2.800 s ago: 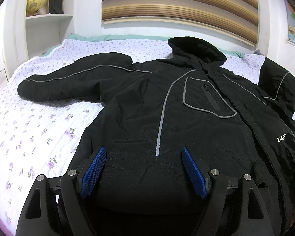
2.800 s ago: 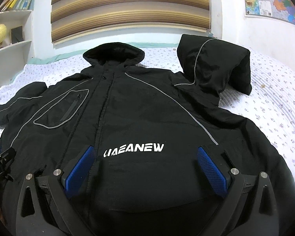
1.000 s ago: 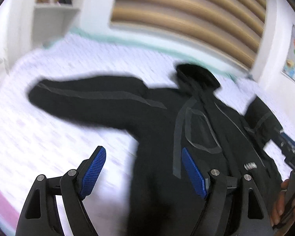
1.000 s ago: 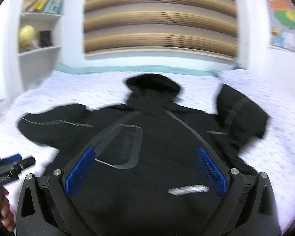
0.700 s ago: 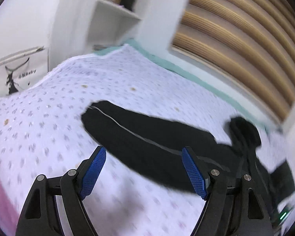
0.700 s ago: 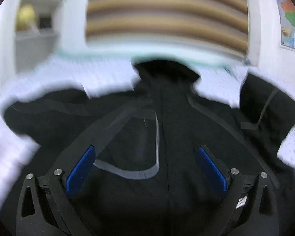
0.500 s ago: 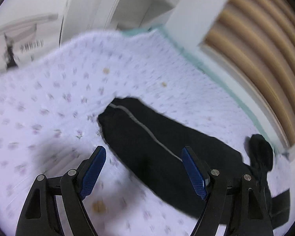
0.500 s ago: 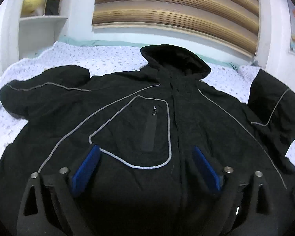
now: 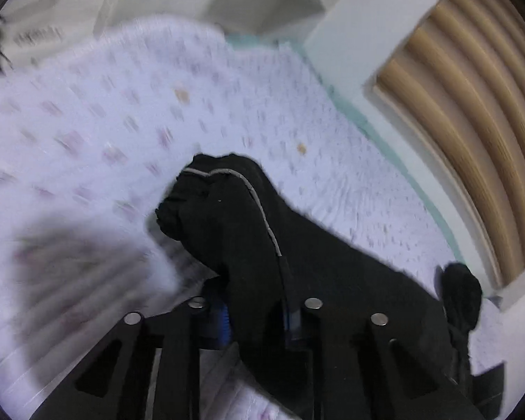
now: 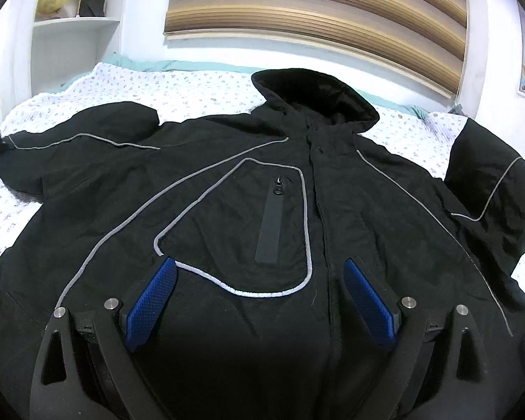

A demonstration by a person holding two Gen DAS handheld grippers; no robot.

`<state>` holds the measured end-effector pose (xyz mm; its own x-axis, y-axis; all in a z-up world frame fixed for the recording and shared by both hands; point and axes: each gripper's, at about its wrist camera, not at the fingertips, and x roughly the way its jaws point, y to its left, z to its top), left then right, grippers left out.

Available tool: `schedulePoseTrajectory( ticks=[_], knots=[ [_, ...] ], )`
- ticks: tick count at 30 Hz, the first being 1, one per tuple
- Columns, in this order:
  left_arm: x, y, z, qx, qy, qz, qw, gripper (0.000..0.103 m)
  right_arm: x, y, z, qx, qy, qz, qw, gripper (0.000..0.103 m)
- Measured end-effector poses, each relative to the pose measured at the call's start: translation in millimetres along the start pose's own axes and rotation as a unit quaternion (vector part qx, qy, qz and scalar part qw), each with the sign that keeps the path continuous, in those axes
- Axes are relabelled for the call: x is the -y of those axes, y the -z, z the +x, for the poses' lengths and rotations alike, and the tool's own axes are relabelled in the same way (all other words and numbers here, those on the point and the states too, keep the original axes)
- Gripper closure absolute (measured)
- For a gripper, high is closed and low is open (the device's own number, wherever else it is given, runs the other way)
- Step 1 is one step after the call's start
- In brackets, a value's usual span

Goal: Fold large clothes
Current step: 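Grasp the black jacket's sleeve cuff with the left gripper and lift, then lay the held sleeve across the jacket body with the left gripper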

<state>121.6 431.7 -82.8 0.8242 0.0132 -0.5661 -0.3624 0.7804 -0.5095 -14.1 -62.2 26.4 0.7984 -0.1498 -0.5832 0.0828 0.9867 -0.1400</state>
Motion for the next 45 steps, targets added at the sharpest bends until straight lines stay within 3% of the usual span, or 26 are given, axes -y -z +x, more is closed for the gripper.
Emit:
schedulePoseTrajectory(
  ticks=[2, 5, 8, 10, 13, 15, 18, 22, 27, 30, 33, 38, 40, 41, 43, 44, 45],
  knots=[
    [8, 5, -30, 0.040, -0.015, 0.007, 0.9991, 0.083, 1, 0, 1, -0.001, 0.001, 0.001, 1.000, 0.006],
    [18, 4, -44, 0.057, -0.071, 0.026, 0.9955, 0.083, 1, 0, 0, -0.001, 0.004, 0.001, 1.000, 0.006],
    [27, 8, -22, 0.013, -0.136, 0.054, 0.9891, 0.083, 2, 0, 1, 0.001, 0.006, 0.001, 1.000, 0.006],
    [23, 16, -20, -0.006, -0.144, 0.066, 0.9873, 0.083, 3, 0, 1, 0.001, 0.006, 0.003, 1.000, 0.006],
    [35, 15, -49, 0.027, -0.095, 0.082, 0.9918, 0.083, 3, 0, 1, 0.001, 0.005, 0.006, 1.000, 0.006],
    [62, 15, -76, 0.062, -0.071, 0.110, 0.9895, 0.083, 4, 0, 1, 0.003, 0.007, 0.009, 1.000, 0.006],
    [129, 26, -118, 0.088, -0.016, 0.175, 0.9805, 0.083, 10, 0, -10, 0.032, 0.024, 0.028, 0.999, 0.006],
    [219, 60, -158, 0.081, 0.081, 0.235, 0.9652, 0.084, 21, 0, -30, 0.066, 0.049, 0.058, 0.995, 0.006],
    [322, 134, -171, 0.012, 0.167, 0.307, 0.9370, 0.084, 34, -12, -77, 0.110, 0.075, 0.053, 0.990, 0.006],
    [368, 182, -166, -0.026, 0.182, 0.354, 0.9169, 0.084, 46, -16, -117, 0.143, 0.072, 0.037, 0.986, 0.002],
    [405, 231, -149, -0.069, 0.179, 0.370, 0.9088, 0.084, 62, -20, -140, 0.142, 0.075, 0.025, 0.987, 0.002],
    [426, 283, -97, -0.140, 0.152, 0.360, 0.9097, 0.082, 104, -16, -148, 0.085, 0.065, 0.061, 0.992, 0.002],
    [421, 295, -77, -0.183, 0.150, 0.349, 0.9067, 0.077, 122, -11, -144, 0.050, 0.055, 0.087, 0.993, 0.002],
    [419, 305, -66, -0.211, 0.152, 0.342, 0.9029, 0.073, 132, -8, -139, 0.029, 0.050, 0.103, 0.993, 0.002],
    [413, 319, -39, -0.287, 0.174, 0.319, 0.8864, 0.048, 149, -4, -129, -0.008, 0.040, 0.130, 0.991, 0.002],
    [410, 324, -32, -0.313, 0.182, 0.305, 0.8808, 0.047, 159, -1, -121, -0.032, 0.030, 0.146, 0.988, 0.002],
    [407, 325, -32, -0.318, 0.184, 0.298, 0.8810, 0.047, 164, 2, -116, -0.046, 0.024, 0.154, 0.987, 0.002]
  ],
)
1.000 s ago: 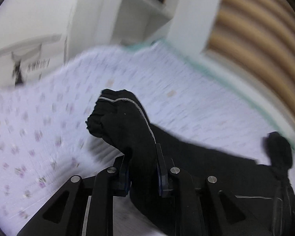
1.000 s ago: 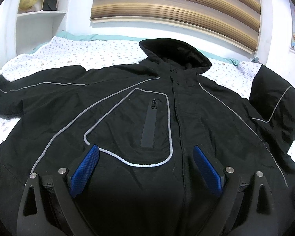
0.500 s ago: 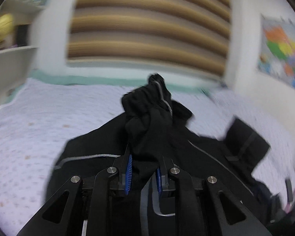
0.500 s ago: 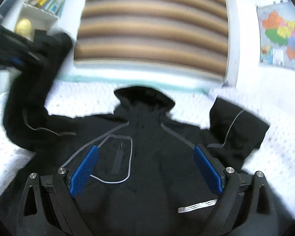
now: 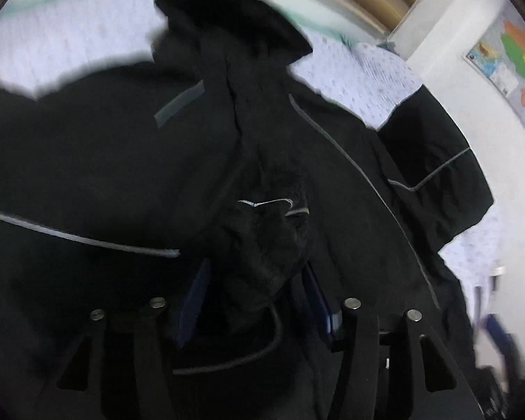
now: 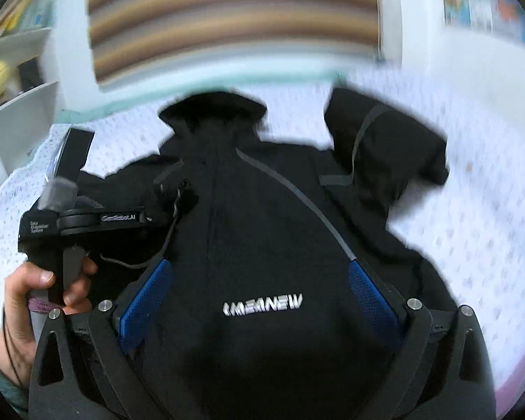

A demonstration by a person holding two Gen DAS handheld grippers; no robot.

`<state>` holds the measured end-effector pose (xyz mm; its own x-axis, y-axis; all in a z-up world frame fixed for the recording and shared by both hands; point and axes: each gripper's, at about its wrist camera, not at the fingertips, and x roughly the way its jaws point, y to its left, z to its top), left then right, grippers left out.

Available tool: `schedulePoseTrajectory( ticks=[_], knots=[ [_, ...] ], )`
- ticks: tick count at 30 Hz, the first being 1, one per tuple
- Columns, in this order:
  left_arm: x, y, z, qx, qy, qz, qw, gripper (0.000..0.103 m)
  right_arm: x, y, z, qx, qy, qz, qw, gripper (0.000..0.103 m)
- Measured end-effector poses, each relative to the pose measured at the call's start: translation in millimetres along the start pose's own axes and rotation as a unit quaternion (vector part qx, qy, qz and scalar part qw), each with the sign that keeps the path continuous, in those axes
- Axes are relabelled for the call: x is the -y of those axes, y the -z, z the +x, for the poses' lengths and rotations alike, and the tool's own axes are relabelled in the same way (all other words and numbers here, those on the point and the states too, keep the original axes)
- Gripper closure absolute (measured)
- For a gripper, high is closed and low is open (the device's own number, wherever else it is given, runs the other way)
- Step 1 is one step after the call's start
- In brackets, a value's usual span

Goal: Fold large clothes
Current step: 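Lay the held sleeve across the jacket body with the left gripper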

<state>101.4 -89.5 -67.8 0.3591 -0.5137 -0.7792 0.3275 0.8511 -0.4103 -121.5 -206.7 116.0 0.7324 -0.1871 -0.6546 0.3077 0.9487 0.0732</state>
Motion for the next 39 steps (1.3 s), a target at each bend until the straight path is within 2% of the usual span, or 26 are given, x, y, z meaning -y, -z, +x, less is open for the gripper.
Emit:
schedulePoseTrajectory(
  ticks=[4, 6, 7, 9, 12, 14, 16, 20, 23, 26, 27, 28, 30, 33, 36, 39],
  knots=[
    [8, -6, -29, -0.017, 0.028, 0.001, 0.9995, 0.047, 11, -6, 15, -0.048, -0.014, 0.009, 0.999, 0.002],
    [13, -16, -65, -0.002, 0.036, -0.004, 0.9994, 0.047, 7, -14, 17, -0.059, -0.030, 0.007, 0.998, 0.002],
    [18, -20, -84, 0.006, 0.027, -0.004, 0.9996, 0.047, 3, -20, 21, -0.065, -0.044, 0.008, 0.997, 0.002],
    [20, -30, -125, 0.031, -0.013, -0.028, 0.9991, 0.047, -5, -30, 25, -0.076, -0.070, 0.014, 0.995, 0.002],
    [22, -47, -181, 0.081, -0.073, -0.082, 0.9906, 0.047, -22, -48, 40, -0.085, -0.099, 0.015, 0.991, 0.002],
    [30, -58, -209, 0.131, -0.161, -0.095, 0.9735, 0.047, -37, -55, 56, -0.088, -0.106, 0.009, 0.990, 0.002],
    [41, -59, -228, 0.165, -0.198, -0.066, 0.9638, 0.047, -48, -57, 72, -0.102, -0.117, 0.014, 0.988, 0.003],
    [37, -42, -216, 0.153, -0.214, -0.003, 0.9648, 0.047, -61, -52, 114, -0.142, -0.172, 0.049, 0.974, 0.013],
    [12, -27, -184, 0.133, -0.229, -0.004, 0.9643, 0.047, -67, -48, 141, -0.159, -0.183, 0.060, 0.968, 0.015],
    [-22, -24, -158, 0.113, -0.222, -0.023, 0.9682, 0.047, -73, -45, 166, -0.180, -0.196, 0.064, 0.962, 0.025],
    [-32, -21, -153, 0.107, -0.229, -0.026, 0.9673, 0.047, -78, -44, 176, -0.190, -0.203, 0.061, 0.959, 0.036],
    [-42, -21, -151, 0.105, -0.236, -0.030, 0.9657, 0.047, -83, -43, 185, -0.200, -0.201, 0.055, 0.957, 0.039],
    [-57, -21, -150, 0.106, -0.243, -0.037, 0.9635, 0.047, -93, -45, 193, -0.200, -0.188, 0.041, 0.961, 0.077],
    [-69, -21, -155, 0.114, -0.235, -0.037, 0.9645, 0.047, -88, -59, 175, -0.156, -0.190, 0.033, 0.969, 0.078],
    [-74, -21, -153, 0.120, -0.231, -0.031, 0.9650, 0.047, -67, -86, 140, -0.093, -0.166, 0.020, 0.982, 0.078],
    [-70, -24, -142, 0.121, -0.200, -0.023, 0.9721, 0.047, -32, -111, 111, -0.048, -0.130, 0.014, 0.990, 0.078]
  ],
)
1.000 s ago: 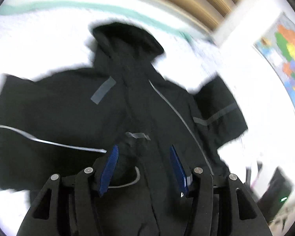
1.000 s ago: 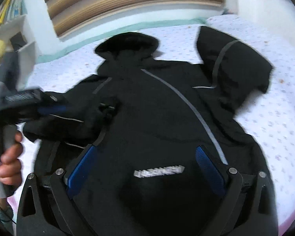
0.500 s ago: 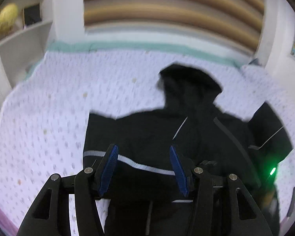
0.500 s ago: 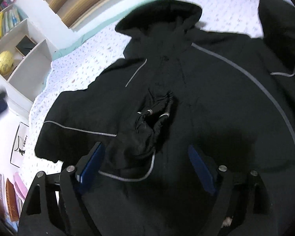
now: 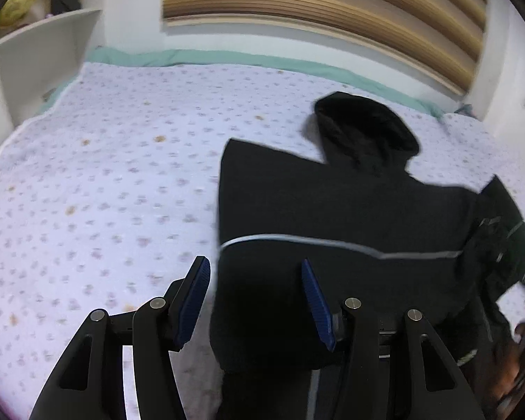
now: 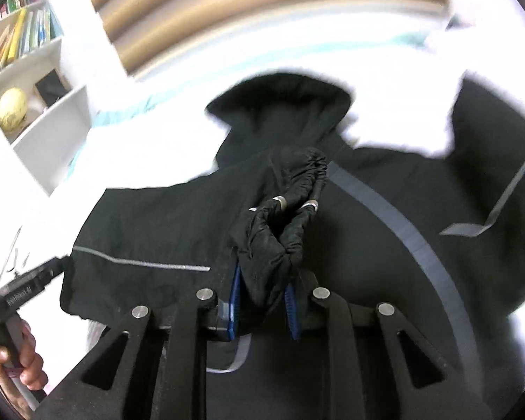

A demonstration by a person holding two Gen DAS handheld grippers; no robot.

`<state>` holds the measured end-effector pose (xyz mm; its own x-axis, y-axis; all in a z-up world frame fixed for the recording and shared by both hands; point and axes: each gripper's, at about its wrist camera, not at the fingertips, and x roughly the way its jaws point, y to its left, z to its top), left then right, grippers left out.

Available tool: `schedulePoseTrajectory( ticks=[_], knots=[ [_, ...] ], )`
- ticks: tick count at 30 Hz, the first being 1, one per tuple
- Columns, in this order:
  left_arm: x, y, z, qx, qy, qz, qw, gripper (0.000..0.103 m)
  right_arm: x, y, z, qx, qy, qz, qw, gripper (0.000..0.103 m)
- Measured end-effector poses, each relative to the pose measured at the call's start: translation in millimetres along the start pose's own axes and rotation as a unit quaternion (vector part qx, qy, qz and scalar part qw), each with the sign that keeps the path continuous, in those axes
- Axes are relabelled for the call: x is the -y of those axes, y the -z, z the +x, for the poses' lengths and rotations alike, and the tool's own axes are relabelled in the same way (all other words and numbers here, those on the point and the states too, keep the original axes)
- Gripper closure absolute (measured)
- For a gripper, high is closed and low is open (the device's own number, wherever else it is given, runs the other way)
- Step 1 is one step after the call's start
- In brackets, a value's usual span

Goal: Fold large clothes
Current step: 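Lay the held sleeve across the jacket body with the left gripper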

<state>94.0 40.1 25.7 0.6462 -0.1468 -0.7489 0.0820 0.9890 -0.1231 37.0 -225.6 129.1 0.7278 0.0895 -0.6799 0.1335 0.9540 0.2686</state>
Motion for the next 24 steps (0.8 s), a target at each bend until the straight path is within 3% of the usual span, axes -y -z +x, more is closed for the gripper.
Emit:
schedulePoseTrajectory(
  ticks=[3, 9, 13, 16, 18, 20, 22, 24],
  knots=[
    [20, 3, 14, -0.009, 0.032, 0.006, 0.9994, 0.047, 28, -14, -21, 0.015, 0.048, -0.019, 0.999, 0.078],
    [49, 18, 70, -0.069, 0.032, 0.022, 0.9969, 0.047, 84, -10, -8, -0.009, 0.098, 0.006, 0.995, 0.078],
    [42, 36, 108, -0.109, -0.005, 0.022, 0.9938, 0.047, 117, 9, 30, -0.069, 0.116, 0.030, 0.990, 0.075],
    [35, 33, 112, -0.117, 0.004, -0.001, 0.9932, 0.047, 129, 23, 56, -0.127, 0.123, 0.036, 0.984, 0.072],
    [39, 30, 104, -0.107, -0.001, 0.013, 0.9941, 0.047, 133, 23, 46, -0.124, 0.118, 0.030, 0.985, 0.064],
    [44, 26, 90, -0.088, 0.023, 0.025, 0.9956, 0.047, 130, 16, 28, -0.107, 0.124, 0.025, 0.986, 0.057],
    [48, 17, 75, -0.065, 0.056, 0.020, 0.9961, 0.047, 119, 4, 2, -0.061, 0.114, 0.007, 0.992, 0.038],
    [53, 7, 67, -0.044, 0.067, 0.012, 0.9967, 0.047, 94, -7, -19, -0.012, 0.120, -0.030, 0.992, 0.033]
  ],
)
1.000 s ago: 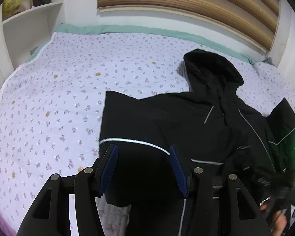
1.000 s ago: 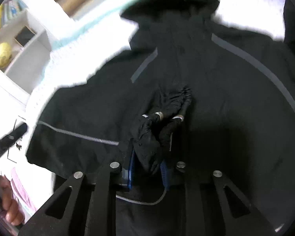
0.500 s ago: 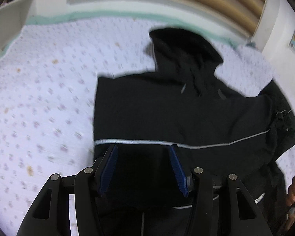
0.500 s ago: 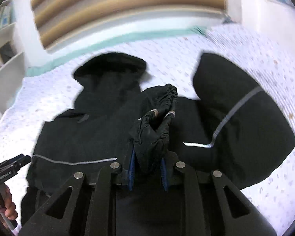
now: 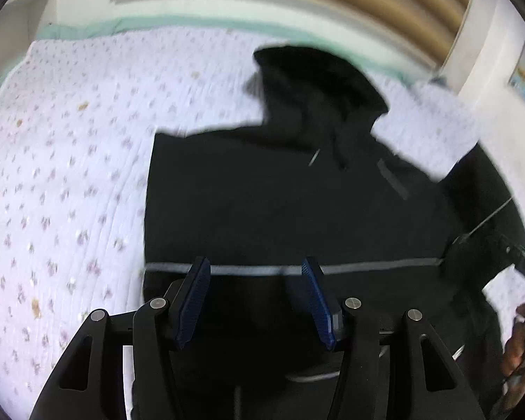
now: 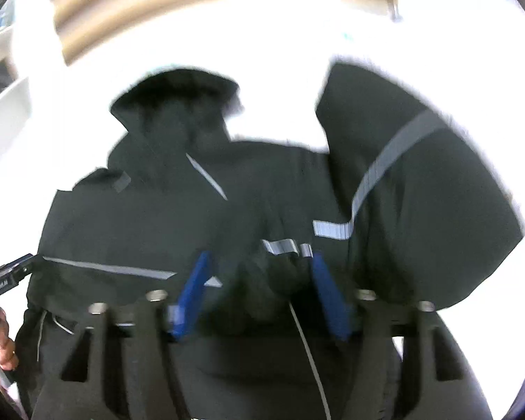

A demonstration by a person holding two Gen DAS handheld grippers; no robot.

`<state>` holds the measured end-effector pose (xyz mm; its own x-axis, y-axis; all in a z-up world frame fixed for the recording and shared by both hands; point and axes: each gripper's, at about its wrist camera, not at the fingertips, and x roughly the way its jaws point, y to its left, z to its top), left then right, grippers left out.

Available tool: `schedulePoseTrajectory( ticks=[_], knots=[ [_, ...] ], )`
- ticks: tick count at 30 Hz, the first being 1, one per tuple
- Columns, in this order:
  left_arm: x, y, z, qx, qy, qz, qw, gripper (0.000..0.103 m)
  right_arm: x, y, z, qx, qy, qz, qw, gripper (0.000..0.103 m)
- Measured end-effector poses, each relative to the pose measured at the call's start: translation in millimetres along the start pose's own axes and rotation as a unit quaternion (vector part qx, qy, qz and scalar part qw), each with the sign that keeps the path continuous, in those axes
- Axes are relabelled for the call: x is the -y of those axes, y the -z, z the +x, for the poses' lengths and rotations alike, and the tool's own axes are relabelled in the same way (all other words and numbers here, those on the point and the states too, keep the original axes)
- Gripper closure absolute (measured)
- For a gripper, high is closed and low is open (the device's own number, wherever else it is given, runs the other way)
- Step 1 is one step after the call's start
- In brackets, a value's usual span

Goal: Fold large clothes
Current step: 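Lay the held sleeve across the jacket body with the left gripper, then grasp the other sleeve cuff with the right gripper and lift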

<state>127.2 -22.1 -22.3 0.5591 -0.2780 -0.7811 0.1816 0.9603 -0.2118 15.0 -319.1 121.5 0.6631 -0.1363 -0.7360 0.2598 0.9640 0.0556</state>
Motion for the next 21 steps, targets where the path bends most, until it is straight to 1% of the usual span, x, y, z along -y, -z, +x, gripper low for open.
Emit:
schedulePoseTrajectory(
  ticks=[2, 3, 5, 6, 7, 8, 9, 10, 12, 13, 15, 18, 20, 21],
  knots=[
    [0, -8, 6, 0.002, 0.008, -0.002, 1.0000, 0.047, -24, -8, -6, 0.013, 0.003, -0.036, 0.999, 0.033],
    [-2, -10, 13, -0.002, 0.011, -0.007, 0.9999, 0.047, -38, -10, -1, 0.001, -0.005, -0.055, 0.998, 0.033],
    [-13, -10, 35, -0.023, 0.012, -0.037, 0.9990, 0.047, -59, -6, 26, -0.045, -0.018, -0.078, 0.996, 0.033],
    [-20, -7, 46, -0.036, 0.017, -0.051, 0.9979, 0.047, -66, -1, 44, -0.071, -0.018, -0.081, 0.994, 0.033],
    [-25, 1, 56, -0.044, 0.029, -0.058, 0.9969, 0.047, -68, 4, 57, -0.087, -0.015, -0.082, 0.993, 0.033],
    [-27, 5, 62, -0.041, 0.032, -0.051, 0.9973, 0.048, -71, 13, 77, -0.108, -0.006, -0.085, 0.990, 0.033],
    [-26, 10, 66, -0.033, 0.033, -0.037, 0.9982, 0.048, -67, 22, 87, -0.126, 0.004, -0.090, 0.988, 0.034],
    [-24, 13, 69, -0.029, 0.024, -0.017, 0.9991, 0.047, -67, 30, 96, -0.137, 0.010, -0.093, 0.986, 0.033],
    [-15, 14, 74, -0.030, 0.001, 0.001, 0.9995, 0.047, -64, 37, 100, -0.122, 0.008, -0.087, 0.989, 0.033],
    [-11, 13, 76, -0.031, -0.006, 0.001, 0.9995, 0.047, -64, 37, 98, -0.119, 0.010, -0.087, 0.989, 0.033],
    [-9, 10, 77, -0.032, -0.009, -0.004, 0.9995, 0.047, -64, 36, 95, -0.115, 0.011, -0.092, 0.989, 0.033],
    [-5, 8, 69, -0.034, -0.014, -0.001, 0.9993, 0.047, -59, 33, 84, -0.116, -0.005, -0.081, 0.990, 0.033],
    [1, 7, 58, -0.042, -0.004, -0.002, 0.9991, 0.047, -50, 29, 66, -0.118, -0.026, -0.066, 0.991, 0.033],
    [1, 3, 49, -0.046, 0.014, -0.005, 0.9988, 0.047, -44, 32, 58, -0.114, -0.042, -0.054, 0.991, 0.033]
  ],
)
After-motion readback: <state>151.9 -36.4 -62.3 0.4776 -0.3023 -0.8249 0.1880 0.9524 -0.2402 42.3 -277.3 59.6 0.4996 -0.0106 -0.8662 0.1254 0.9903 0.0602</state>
